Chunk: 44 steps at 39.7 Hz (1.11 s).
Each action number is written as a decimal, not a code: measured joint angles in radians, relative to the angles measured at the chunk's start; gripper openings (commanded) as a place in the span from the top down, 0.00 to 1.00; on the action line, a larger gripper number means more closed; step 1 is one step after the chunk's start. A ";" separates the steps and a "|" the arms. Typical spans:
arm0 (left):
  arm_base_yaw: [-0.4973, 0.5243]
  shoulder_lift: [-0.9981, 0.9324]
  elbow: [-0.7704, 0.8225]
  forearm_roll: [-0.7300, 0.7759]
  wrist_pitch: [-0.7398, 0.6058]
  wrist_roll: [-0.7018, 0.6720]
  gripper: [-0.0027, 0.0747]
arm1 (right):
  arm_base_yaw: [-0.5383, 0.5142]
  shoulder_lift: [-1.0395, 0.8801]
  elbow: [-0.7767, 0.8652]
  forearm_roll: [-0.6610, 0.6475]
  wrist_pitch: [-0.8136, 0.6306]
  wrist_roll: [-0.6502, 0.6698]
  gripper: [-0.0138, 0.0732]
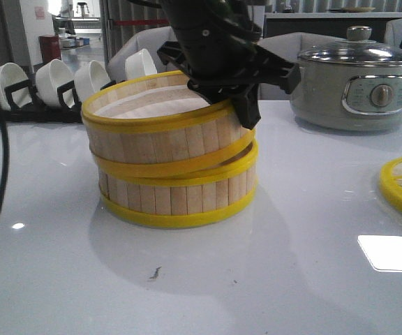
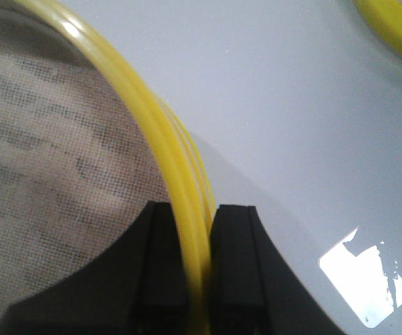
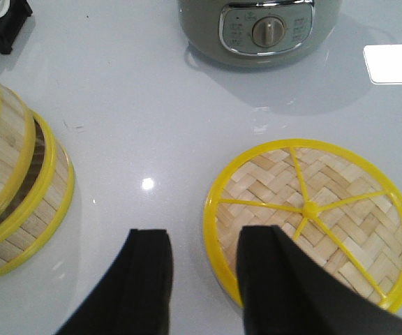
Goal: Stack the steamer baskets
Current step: 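Lower the basket onto the middle basket and open the left gripper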
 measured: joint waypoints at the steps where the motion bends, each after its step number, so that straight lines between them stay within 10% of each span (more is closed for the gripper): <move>1: -0.002 0.008 -0.011 -0.001 0.000 0.000 0.86 | 0.000 0.000 0.000 0.000 0.000 0.000 0.44; 44: -0.002 0.052 -0.065 -0.030 0.047 0.000 0.81 | 0.000 0.000 0.000 0.000 0.000 0.000 0.44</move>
